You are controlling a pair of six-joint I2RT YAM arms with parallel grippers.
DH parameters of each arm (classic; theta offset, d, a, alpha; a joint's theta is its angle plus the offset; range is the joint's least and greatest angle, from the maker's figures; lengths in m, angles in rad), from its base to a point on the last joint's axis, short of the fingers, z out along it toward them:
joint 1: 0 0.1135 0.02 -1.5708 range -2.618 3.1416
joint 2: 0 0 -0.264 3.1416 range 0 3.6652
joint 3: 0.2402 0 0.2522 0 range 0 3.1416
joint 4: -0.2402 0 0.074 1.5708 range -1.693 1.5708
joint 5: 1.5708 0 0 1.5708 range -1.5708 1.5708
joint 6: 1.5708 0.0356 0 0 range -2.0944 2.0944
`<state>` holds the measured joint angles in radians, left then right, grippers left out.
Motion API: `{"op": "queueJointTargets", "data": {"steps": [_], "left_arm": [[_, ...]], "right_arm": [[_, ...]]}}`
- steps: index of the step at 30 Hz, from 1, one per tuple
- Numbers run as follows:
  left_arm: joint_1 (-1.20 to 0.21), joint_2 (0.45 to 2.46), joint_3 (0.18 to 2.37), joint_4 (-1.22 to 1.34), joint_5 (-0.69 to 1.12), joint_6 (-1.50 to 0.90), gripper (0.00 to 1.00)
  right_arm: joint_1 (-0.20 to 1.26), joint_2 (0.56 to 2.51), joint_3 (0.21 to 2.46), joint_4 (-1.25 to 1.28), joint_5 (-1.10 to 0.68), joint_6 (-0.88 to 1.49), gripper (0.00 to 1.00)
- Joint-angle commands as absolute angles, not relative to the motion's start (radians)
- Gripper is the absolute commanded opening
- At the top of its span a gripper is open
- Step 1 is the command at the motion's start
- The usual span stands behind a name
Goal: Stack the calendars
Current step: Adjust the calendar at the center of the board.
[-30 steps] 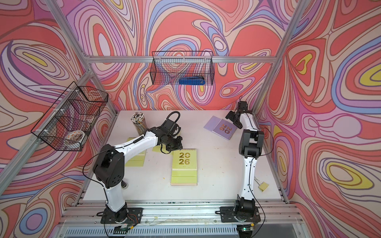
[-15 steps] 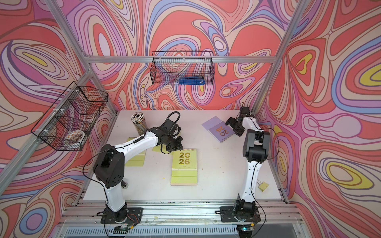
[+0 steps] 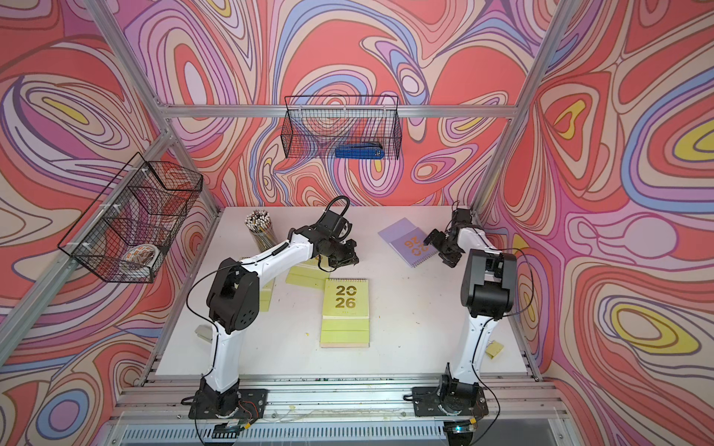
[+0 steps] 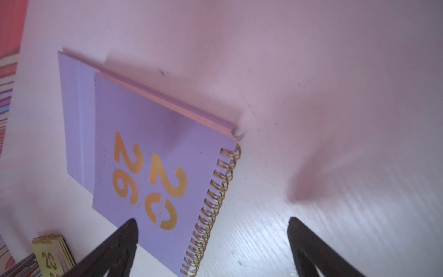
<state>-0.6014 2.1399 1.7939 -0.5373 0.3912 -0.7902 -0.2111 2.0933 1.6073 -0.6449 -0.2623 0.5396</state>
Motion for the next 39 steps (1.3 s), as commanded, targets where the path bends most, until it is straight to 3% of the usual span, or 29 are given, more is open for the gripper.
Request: {"op": "queueJointTargets", "data": {"steps": [1, 11, 18, 25, 32, 39], "left_arm": [[-0.600, 2.173, 1.848, -0.510, 0.371, -0.839, 0.00], [-0.604, 2.311, 2.037, -0.576, 0.377, -0.870, 0.00], [-0.607, 2.414, 2.169, -0.630, 0.393, -0.882, 0.00], [-0.626, 2.503, 2.270, -0.630, 0.409, -0.914, 0.00], [-0.637, 2.594, 2.349, -0.636, 0.421, -0.946, 0.00], [-0.637, 2.652, 2.376, -0.615, 0.404, -0.972, 0.00]], "right_arm": [[-0.240, 2.168, 1.721, -0.635, -0.242, 0.518, 0.98], [-0.250, 2.416, 2.067, -0.743, -0.295, 0.479, 0.98], [-0.248, 2.524, 2.193, -0.777, -0.430, 0.484, 0.98], [-0.198, 2.456, 2.025, -0.734, -0.549, 0.481, 0.98], [-0.160, 2.260, 1.693, -0.593, -0.536, 0.526, 0.98], [-0.160, 2.150, 1.510, -0.509, -0.579, 0.547, 0.98]]}}
